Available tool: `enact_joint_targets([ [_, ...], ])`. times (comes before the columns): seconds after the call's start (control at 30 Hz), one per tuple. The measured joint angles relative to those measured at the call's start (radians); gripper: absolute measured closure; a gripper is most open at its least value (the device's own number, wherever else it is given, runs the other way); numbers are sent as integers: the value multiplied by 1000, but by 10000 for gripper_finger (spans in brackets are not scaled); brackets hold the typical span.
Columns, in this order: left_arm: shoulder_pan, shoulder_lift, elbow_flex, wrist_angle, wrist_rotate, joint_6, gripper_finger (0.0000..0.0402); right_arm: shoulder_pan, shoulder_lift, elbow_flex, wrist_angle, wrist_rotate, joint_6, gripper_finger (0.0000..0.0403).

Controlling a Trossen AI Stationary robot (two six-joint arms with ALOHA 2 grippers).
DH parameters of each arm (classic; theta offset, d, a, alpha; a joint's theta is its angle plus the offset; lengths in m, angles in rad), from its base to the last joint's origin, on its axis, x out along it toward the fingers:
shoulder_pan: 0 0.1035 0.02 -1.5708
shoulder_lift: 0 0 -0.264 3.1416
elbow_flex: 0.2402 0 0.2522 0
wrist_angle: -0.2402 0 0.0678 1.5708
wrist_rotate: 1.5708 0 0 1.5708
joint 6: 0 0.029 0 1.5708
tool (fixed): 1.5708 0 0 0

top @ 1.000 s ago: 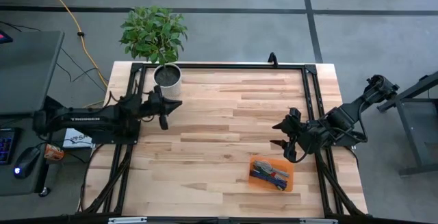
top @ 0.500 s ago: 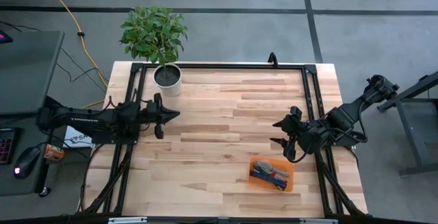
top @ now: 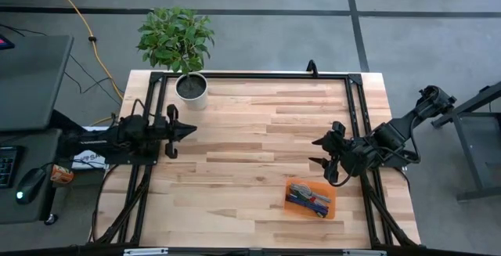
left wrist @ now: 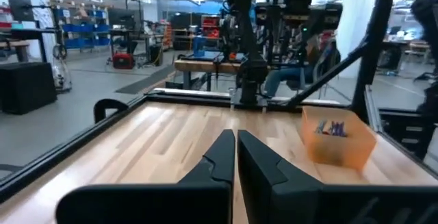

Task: Pick and place USB-C Cables
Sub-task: Return to Home Position

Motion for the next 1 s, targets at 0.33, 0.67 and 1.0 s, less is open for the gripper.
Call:
enact_joint_targets([
  [0.33, 19, 14, -12, -23, 24, -5, 401, -12, 0, -26, -5, 57, 6, 157],
  [0.67, 20, 29, -13, -11, -33, -69, 401, -21, -45, -26, -28, 44, 1, 279],
  [1.0, 19, 29, -13, -12, -35, -70, 399, -21, -259, -220, 90, 107, -22, 399],
])
